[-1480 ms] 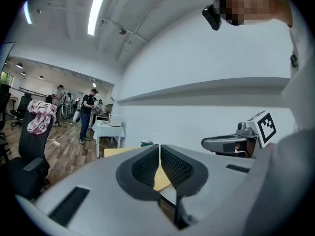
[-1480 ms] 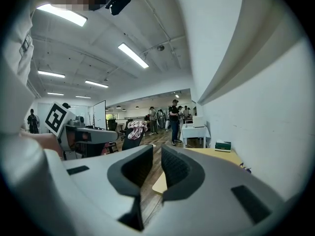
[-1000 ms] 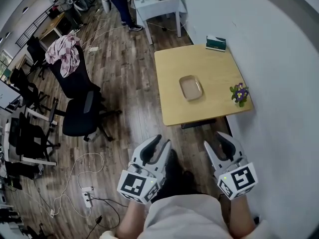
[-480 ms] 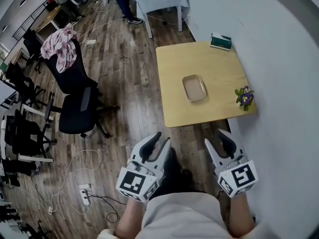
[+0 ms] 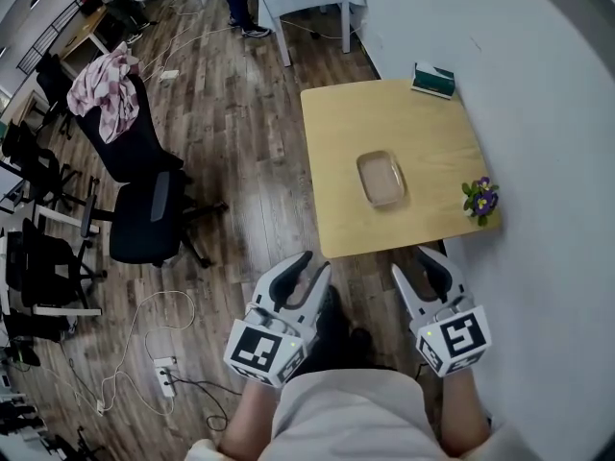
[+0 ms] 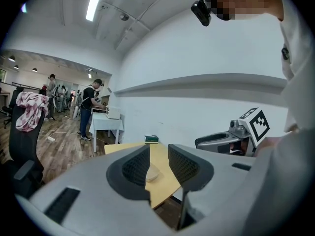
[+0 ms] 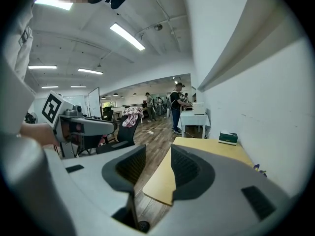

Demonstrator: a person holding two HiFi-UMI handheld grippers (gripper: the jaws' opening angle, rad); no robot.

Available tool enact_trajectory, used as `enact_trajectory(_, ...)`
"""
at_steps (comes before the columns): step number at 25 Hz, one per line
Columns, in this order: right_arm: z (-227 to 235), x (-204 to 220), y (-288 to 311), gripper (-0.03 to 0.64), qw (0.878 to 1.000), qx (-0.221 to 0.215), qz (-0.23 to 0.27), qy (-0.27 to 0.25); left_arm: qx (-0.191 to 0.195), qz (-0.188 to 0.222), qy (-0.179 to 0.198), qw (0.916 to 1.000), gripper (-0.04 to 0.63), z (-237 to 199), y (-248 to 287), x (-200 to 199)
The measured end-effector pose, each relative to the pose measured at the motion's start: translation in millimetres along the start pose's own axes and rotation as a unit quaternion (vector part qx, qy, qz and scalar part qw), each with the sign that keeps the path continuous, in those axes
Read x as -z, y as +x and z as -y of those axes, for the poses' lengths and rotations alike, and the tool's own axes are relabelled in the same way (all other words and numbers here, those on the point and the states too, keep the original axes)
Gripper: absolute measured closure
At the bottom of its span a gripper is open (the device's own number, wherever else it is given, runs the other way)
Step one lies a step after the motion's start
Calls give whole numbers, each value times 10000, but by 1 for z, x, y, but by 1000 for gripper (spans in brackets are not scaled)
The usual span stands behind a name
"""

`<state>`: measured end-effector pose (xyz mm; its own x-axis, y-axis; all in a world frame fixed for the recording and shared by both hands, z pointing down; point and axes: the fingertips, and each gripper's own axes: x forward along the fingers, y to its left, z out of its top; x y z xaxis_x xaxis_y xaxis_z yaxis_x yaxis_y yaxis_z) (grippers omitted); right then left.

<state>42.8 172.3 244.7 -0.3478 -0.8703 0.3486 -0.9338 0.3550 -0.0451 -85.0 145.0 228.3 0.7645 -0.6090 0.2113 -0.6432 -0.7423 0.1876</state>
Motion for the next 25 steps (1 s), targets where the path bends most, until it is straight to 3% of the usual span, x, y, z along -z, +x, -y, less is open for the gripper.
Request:
enact_trajectory(15, 15, 2, 67, 459, 9988, 125, -418, -200, 243, 83, -78, 9996, 489, -51, 54, -12)
enact_trajectory(25, 25, 16, 100, 452, 9947, 375, -843, -446, 605, -144, -9, 9981, 489, -65, 82, -8)
